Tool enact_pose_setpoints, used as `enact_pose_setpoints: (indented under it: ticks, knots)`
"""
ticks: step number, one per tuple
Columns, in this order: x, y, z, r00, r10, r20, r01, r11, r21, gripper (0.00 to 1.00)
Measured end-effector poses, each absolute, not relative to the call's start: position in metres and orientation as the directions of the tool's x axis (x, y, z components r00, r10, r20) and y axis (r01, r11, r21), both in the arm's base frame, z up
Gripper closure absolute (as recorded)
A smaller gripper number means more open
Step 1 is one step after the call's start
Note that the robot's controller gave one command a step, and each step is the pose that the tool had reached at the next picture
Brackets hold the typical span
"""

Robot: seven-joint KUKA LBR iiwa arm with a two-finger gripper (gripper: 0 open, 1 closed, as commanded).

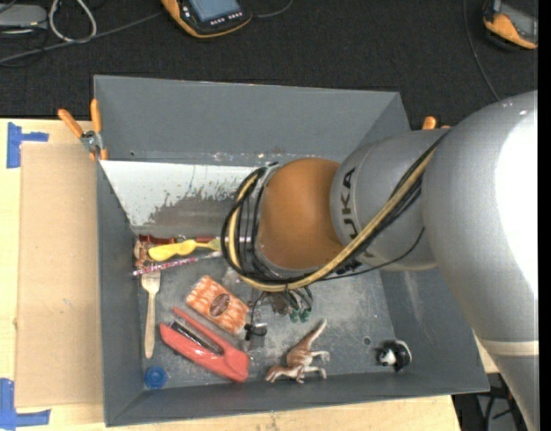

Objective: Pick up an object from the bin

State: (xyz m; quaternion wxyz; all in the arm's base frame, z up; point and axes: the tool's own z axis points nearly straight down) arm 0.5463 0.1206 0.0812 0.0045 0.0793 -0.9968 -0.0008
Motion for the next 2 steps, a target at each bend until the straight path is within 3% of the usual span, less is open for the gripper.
enact_pose_setpoints:
  ticks: [1, 2]
  knots:
    - [0.5116, 0.1634, 0.0794, -1.0, 0.012, 0.007, 0.012, 1.0, -0.002, 1.0]
    - [0.5116, 0.1634, 0.0795, -1.0, 0.012, 0.007, 0.012, 1.0, -0.002, 1.0]
